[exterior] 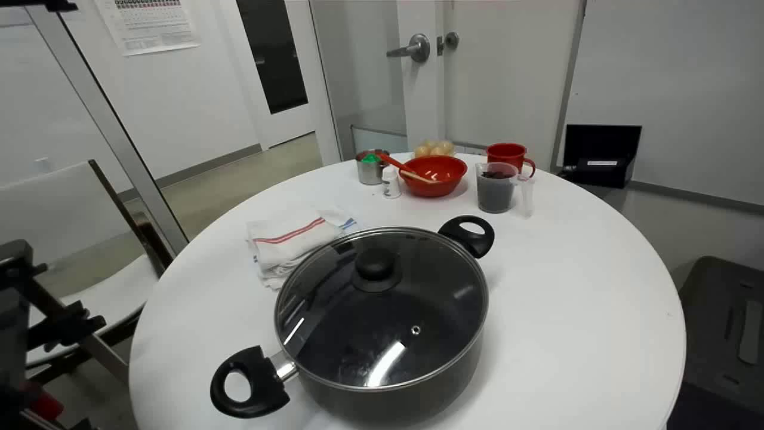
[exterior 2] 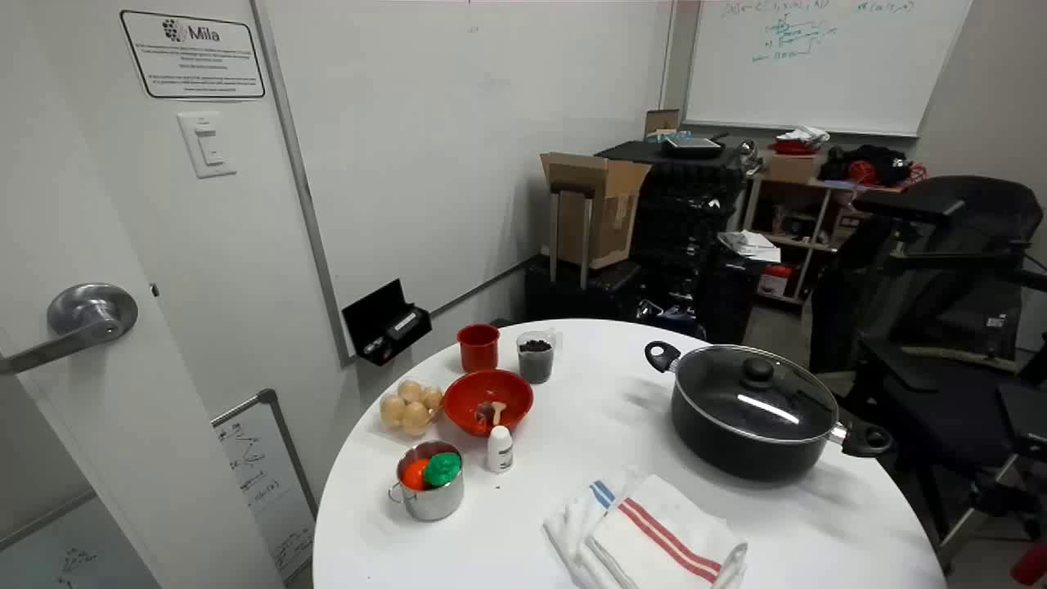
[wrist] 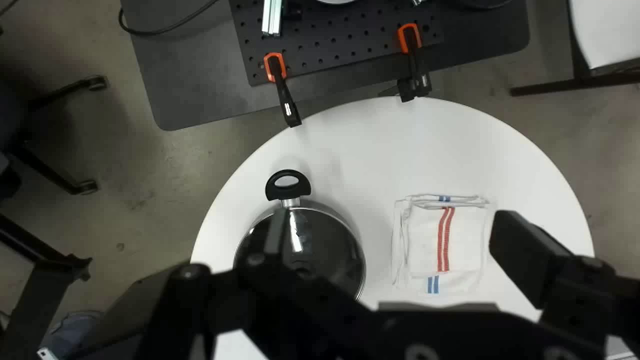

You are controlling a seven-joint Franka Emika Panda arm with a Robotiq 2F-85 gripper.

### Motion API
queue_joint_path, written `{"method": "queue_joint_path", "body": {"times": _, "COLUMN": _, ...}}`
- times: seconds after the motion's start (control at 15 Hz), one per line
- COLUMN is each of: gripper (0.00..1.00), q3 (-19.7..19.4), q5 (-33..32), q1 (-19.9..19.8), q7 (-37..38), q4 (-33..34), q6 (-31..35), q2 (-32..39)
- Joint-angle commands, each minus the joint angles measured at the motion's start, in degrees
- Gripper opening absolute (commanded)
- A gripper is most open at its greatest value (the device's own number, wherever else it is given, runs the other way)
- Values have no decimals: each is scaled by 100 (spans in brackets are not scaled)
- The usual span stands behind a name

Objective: Take the lid off of the black pot

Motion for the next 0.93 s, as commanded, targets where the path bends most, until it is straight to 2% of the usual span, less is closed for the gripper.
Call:
{"method": "queue_joint_path", "body": {"times": 0.0, "gripper": 100, "q3": -22, "q5": -12, "q1": 31, "q7": 14, "q4": 17, "q6": -11, "q2": 4}}
{"method": "queue_joint_path", "body": {"times": 0.53, "gripper": 100, "q3": -22, "q5": -12, "q1": 31, "q7": 14, "q4": 24, "q6": -11, "q2": 3}}
{"method": "queue_joint_path", "body": {"times": 0.87, "gripper": 100, "q3": -76, "q5": 95, "q1": 185, "q7": -161, "q4": 194, "q6": 59, "q2": 670}}
